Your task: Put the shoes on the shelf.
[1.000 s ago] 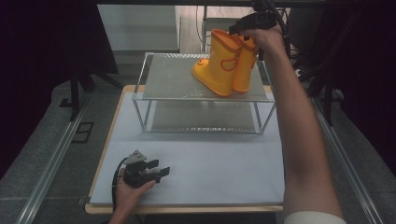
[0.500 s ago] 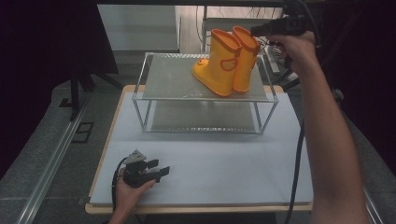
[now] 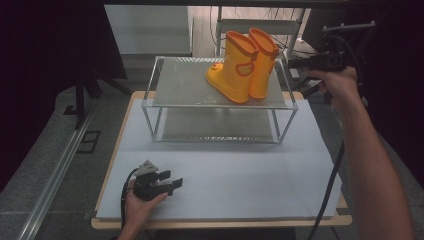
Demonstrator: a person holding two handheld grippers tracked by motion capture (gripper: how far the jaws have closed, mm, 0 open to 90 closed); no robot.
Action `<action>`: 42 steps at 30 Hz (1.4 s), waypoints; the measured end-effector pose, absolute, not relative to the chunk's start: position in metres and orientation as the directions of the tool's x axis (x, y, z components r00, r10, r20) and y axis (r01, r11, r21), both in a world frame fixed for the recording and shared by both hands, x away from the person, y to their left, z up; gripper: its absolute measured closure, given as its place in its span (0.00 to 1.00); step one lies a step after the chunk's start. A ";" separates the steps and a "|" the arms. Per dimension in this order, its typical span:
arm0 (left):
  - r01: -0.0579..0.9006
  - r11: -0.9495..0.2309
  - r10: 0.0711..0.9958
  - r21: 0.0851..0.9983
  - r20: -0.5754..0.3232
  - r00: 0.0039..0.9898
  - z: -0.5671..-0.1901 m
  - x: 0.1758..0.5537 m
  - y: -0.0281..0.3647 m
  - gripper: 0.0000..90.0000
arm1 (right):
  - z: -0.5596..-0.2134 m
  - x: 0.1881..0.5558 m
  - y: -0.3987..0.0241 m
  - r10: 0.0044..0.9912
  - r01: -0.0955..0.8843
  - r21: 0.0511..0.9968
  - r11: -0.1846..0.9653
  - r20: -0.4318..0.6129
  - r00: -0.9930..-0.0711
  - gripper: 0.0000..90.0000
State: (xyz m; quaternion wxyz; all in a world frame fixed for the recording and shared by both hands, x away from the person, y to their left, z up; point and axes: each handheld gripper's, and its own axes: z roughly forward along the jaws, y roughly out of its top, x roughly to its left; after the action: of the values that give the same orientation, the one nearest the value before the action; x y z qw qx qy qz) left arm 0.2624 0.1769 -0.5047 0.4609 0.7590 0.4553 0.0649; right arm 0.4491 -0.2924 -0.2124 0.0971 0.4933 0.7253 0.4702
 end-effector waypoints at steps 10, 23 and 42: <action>0.634 -0.157 0.755 0.757 -0.322 0.571 -0.507 0.263 0.178 0.41 | -0.273 0.464 -0.289 0.809 0.666 0.744 0.057 0.356 -0.467 1.00; 0.635 -0.157 0.757 0.756 -0.321 0.569 -0.507 0.263 0.180 0.41 | -0.314 0.484 -0.277 0.839 0.683 0.730 0.020 0.360 -0.409 1.00; 0.636 -0.162 0.756 0.754 -0.319 0.571 -0.508 0.264 0.181 0.41 | -0.336 0.496 -0.259 0.881 0.695 0.718 0.042 0.301 -0.365 1.00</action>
State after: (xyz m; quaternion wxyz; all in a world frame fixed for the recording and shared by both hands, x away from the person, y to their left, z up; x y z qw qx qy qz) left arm 0.2636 0.1810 -0.5081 0.4570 0.7593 0.4585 0.0656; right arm 0.4956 -0.2587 -0.3356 0.1117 0.5524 0.7131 0.4170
